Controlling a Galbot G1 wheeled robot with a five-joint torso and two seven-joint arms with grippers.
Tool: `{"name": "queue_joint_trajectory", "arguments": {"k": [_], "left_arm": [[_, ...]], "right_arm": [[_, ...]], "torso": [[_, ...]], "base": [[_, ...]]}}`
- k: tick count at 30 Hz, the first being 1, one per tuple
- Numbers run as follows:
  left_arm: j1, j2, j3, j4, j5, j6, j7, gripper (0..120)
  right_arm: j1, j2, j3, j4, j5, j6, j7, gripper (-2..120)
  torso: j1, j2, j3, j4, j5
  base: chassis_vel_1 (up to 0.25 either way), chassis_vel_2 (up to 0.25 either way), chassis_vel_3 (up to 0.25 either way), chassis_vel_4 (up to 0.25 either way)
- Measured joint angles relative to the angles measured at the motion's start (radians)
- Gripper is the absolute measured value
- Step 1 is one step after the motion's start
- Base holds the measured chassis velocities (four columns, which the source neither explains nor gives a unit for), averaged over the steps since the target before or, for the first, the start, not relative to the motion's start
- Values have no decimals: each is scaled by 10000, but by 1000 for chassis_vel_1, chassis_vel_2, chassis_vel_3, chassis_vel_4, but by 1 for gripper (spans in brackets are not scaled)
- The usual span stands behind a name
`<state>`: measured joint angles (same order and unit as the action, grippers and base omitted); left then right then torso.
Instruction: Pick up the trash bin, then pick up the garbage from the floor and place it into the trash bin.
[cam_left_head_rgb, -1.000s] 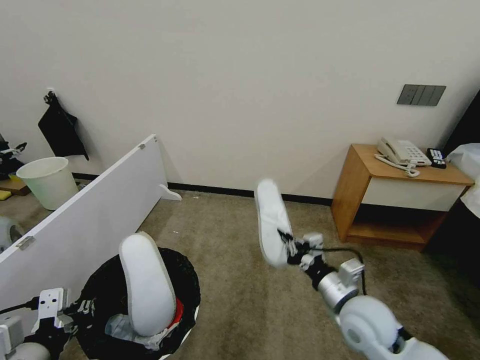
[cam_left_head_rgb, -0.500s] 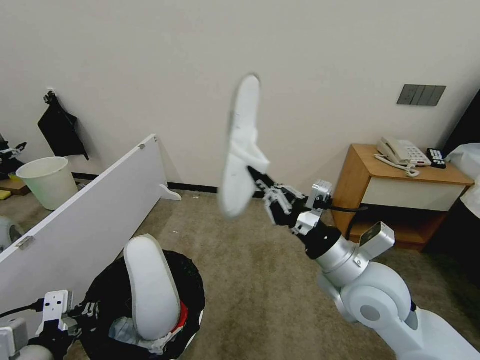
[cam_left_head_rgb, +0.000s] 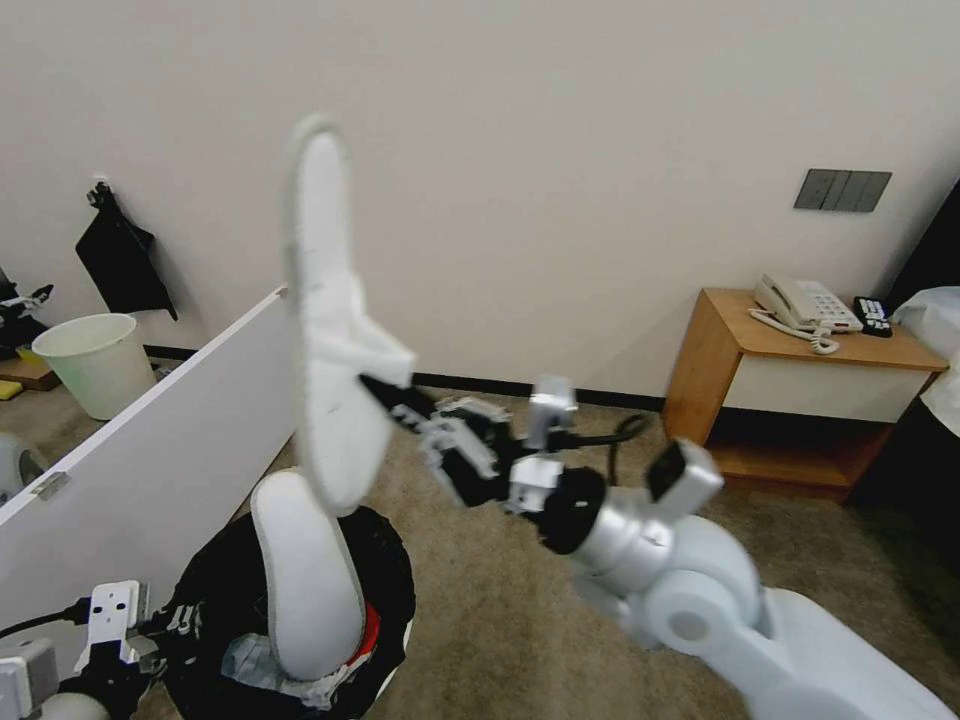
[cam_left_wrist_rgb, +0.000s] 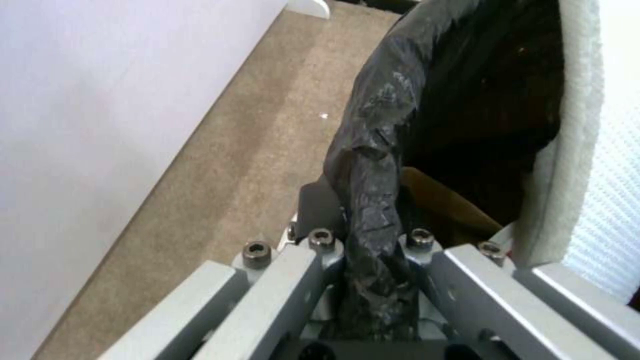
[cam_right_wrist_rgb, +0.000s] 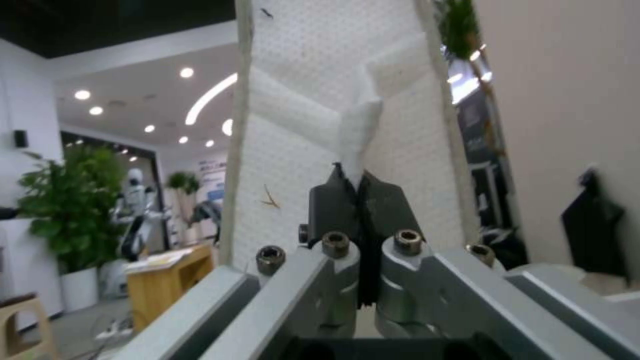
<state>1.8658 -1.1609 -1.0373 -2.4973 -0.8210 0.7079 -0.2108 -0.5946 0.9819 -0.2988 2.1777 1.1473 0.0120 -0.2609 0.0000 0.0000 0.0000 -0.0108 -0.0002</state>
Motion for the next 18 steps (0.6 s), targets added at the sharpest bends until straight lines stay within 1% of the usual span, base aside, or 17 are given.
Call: {"name": "queue_joint_trajectory", "arguments": {"k": [1,5,15,18], "left_arm": [[15,2,-49,4,-12,1,0,3],[10,-28,-89,-17,-60,4,9,3],[-6,-57,15,-12,-36,8,20,3],[-6,-34,-10,-25,-52,15,20,3]], "right_arm": [[142,193,-361,-233,-160,12,-3,0],[188,421,-852,-700,-638,58,-9,0],[-272,453,-1283,-1544,-1386,200,-128,0],[-622,314,-1380,-1875,-1694,286,-207,0]], "torso": [[0,0,0,0,-1],[0,-1,0,-3,1],[0,0,0,-1,1],[0,0,0,-2,1]], "base": [[0,0,0,0],[0,0,0,0],[0,0,0,0],[0,0,0,0]]}}
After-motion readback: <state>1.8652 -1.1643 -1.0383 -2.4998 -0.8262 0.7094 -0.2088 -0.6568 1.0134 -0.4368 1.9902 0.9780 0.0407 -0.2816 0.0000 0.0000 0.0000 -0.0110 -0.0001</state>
